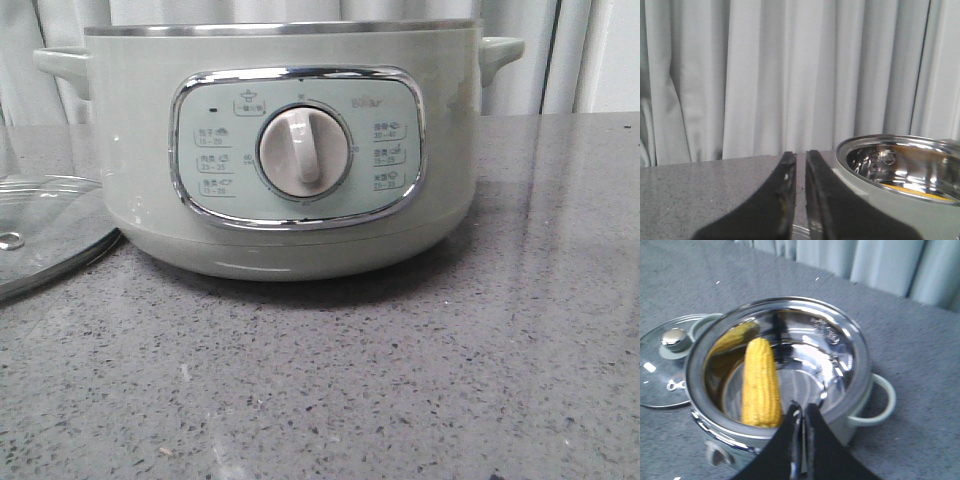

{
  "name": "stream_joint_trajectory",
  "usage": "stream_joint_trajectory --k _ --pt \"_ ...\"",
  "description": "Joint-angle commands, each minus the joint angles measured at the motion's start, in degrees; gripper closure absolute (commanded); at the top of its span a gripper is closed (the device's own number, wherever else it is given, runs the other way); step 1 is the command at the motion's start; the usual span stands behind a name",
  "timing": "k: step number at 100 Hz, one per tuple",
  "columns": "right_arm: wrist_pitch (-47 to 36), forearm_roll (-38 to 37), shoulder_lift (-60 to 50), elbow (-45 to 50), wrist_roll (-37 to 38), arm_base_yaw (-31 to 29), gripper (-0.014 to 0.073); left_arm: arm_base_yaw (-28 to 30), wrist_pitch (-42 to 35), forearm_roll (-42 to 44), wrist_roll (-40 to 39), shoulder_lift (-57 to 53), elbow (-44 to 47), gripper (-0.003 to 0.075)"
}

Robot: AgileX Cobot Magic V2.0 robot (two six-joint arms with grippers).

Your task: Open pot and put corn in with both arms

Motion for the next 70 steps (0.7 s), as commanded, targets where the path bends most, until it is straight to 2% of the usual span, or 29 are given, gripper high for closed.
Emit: stream_joint_trajectory --k 1,34,50,70 --pt "-11.7 -3.7 -6.7 7.2 -0.9 0.0 0.0657 0.0 1.3 0.1 -0.1 -3.1 -1.8 0.0741" --pt "-32.0 -5.3 -32.7 38.3 -0.9 -0.1 0.0657 0.0 9.9 0.1 -0.1 -11.3 -1.7 0.0741" --pt "-32.4 -5.3 -43.0 46.2 -0.9 -0.2 0.0657 0.0 11.3 -0.1 -0.1 -11.2 -1.1 0.0741" --pt "-31.6 -5.3 -49.8 49.8 -0.9 -0.2 0.0657 0.0 11.4 -0.1 -0.1 -11.2 -0.9 0.0741"
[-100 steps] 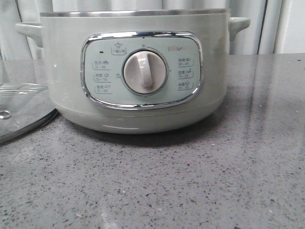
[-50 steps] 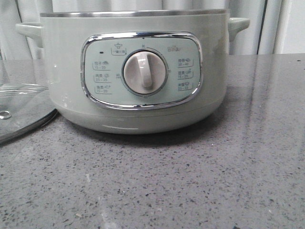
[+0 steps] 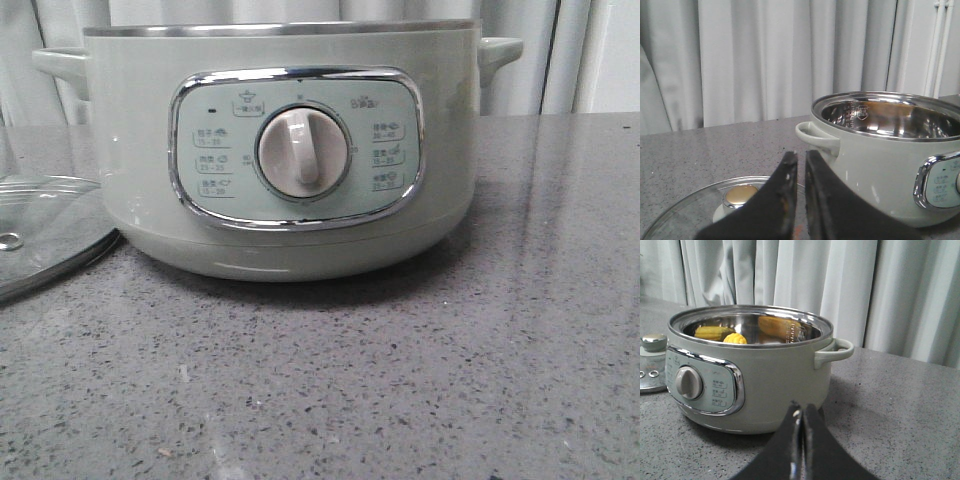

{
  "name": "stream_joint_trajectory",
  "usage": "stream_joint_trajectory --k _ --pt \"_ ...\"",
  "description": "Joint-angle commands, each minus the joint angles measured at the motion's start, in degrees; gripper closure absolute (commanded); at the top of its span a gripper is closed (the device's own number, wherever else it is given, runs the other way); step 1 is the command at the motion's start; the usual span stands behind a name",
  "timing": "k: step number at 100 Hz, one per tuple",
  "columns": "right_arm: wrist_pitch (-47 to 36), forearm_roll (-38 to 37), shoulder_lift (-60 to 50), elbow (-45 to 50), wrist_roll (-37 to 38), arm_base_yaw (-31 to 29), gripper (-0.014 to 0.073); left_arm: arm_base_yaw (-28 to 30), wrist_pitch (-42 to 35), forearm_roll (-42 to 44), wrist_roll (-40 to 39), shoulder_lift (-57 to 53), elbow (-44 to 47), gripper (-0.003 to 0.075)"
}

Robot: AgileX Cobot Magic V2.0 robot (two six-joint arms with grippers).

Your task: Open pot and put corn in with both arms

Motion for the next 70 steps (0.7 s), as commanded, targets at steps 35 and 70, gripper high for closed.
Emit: stream_joint_trajectory --k 35,70 --pt "-4.8 -0.7 -1.2 -0.2 -0.5 -0.2 0.0657 0.0 -3.7 -0.5 -0.1 -1.5 -1.3 0.0741" --pt "-4.8 -0.7 -1.2 -0.2 -0.5 -0.2 0.0657 5.5 -13.4 8.5 -3.6 -1.6 6.0 0.0741"
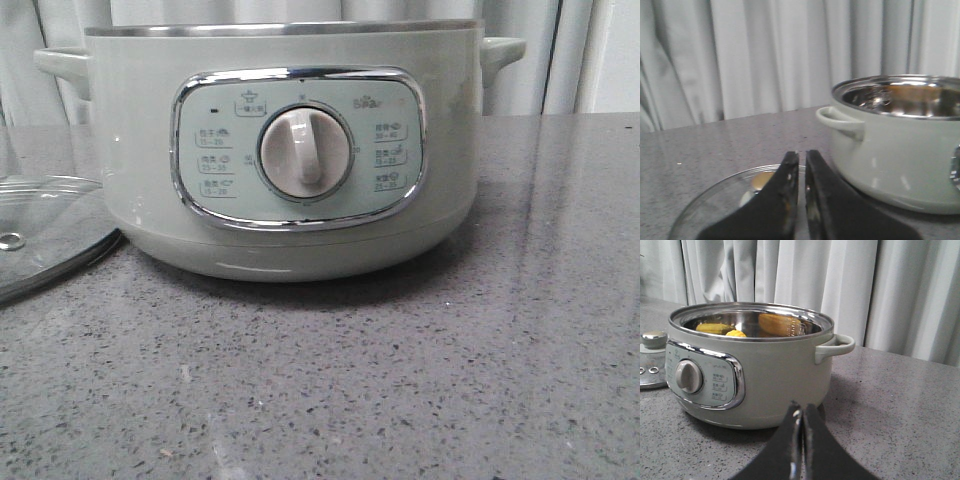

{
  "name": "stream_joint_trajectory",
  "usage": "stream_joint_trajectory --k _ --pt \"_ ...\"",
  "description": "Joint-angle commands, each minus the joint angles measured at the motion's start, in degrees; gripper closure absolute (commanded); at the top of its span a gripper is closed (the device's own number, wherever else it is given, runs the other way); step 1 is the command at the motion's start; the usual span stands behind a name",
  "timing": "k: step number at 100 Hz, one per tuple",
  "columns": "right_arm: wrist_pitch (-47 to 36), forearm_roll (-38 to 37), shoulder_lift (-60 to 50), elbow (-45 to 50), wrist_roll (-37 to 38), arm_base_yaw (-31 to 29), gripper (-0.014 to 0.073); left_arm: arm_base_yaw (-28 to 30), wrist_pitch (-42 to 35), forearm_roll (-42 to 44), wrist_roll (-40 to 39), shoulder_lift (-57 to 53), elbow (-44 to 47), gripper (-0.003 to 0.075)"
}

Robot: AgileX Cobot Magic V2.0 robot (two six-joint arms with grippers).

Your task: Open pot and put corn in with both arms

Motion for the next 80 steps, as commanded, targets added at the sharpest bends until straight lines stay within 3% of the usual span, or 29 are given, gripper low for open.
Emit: stream_joint_trajectory --k 1,13,39,62,80 --pt "-4.7 -0.7 -0.2 -1.5 -0.5 -0.2 0.0657 3.3 -9.9 3.4 -4.4 -1.6 1.7 0.0741" --pt "-4.7 -0.7 -0.2 -1.5 -0.5 -0.2 0.0657 8.1 -15.9 6.4 -9.9 -1.6 7.0 0.0741" --pt "-4.7 -0.7 -0.2 -1.5 -0.5 -0.2 0.0657 16.9 -15.6 6.4 -9.9 -1.7 14.9 0.0741" --pt "-4.7 -0.7 -0.2 -1.5 -0.5 -0.2 0.0657 16.9 -0.4 6.6 -9.9 -1.7 14.8 0.0741" --pt "-4.7 -0.7 -0.2 -1.5 -0.5 -0.2 0.0657 16.7 -0.3 6.3 -9.9 -1.7 14.8 0.0741"
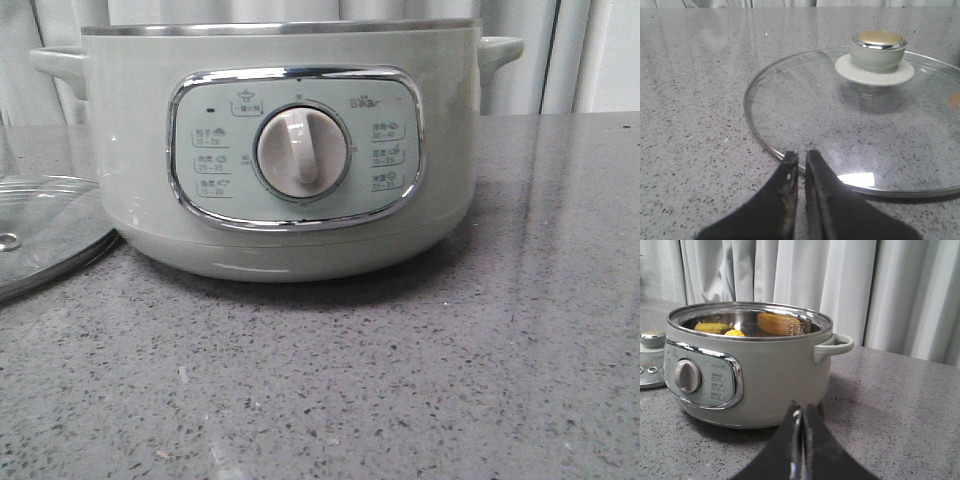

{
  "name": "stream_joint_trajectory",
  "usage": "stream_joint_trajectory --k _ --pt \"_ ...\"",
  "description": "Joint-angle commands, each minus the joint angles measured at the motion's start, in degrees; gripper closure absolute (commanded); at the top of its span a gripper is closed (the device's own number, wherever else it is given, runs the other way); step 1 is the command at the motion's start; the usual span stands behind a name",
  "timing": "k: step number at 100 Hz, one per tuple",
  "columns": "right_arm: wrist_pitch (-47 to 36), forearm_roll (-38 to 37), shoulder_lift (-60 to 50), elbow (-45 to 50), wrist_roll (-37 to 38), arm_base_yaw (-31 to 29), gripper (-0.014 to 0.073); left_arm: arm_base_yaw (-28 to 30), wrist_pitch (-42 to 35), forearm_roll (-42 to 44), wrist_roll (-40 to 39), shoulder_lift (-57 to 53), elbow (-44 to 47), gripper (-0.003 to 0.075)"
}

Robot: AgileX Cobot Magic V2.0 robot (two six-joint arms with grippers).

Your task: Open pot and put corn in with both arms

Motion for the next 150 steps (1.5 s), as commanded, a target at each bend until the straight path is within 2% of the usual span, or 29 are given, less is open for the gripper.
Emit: stream_joint_trajectory --k 1,65,75,84,102,114,131,150 --pt "-4.7 -0.7 -0.2 -1.5 -0.5 -0.2 0.0657 0.0 -2.9 -0.2 -0.6 -1.7 1.2 0.0741" --pt "-4.7 -0.9 -0.2 -1.5 -0.6 -0.2 0.0657 0.0 -2.9 -0.2 -0.6 -1.7 1.2 0.0741" --pt "-4.8 -7.2 -0.2 -1.4 -0.9 -0.2 0.0657 0.0 -2.9 -0.2 -0.6 -1.7 1.2 0.0741" --pt "-6.3 -7.6 -0.5 0.0 -0.9 -1.4 0.0657 0.0 -2.9 -0.2 -0.6 -1.7 1.2 0.0741" --pt "-20.2 -7.2 -0.5 7.6 0.3 -10.6 0.0657 0.0 -3.0 -0.3 -0.6 -1.7 1.2 0.0741" --pt "-30.4 -6.9 -0.5 12.6 8.6 -19.2 0.0657 0.0 -3.0 -0.3 -0.6 -1.7 1.2 0.0741" --pt "-25.1 -7.5 -0.5 12.5 13.2 -30.9 0.0657 0.0 -3.0 -0.3 -0.6 -1.7 1.2 0.0741" --pt "-8.3 -8.2 -1.4 12.5 13.2 -33.3 0.0657 0.0 -3.0 -0.3 -0.6 -1.7 1.2 0.0741"
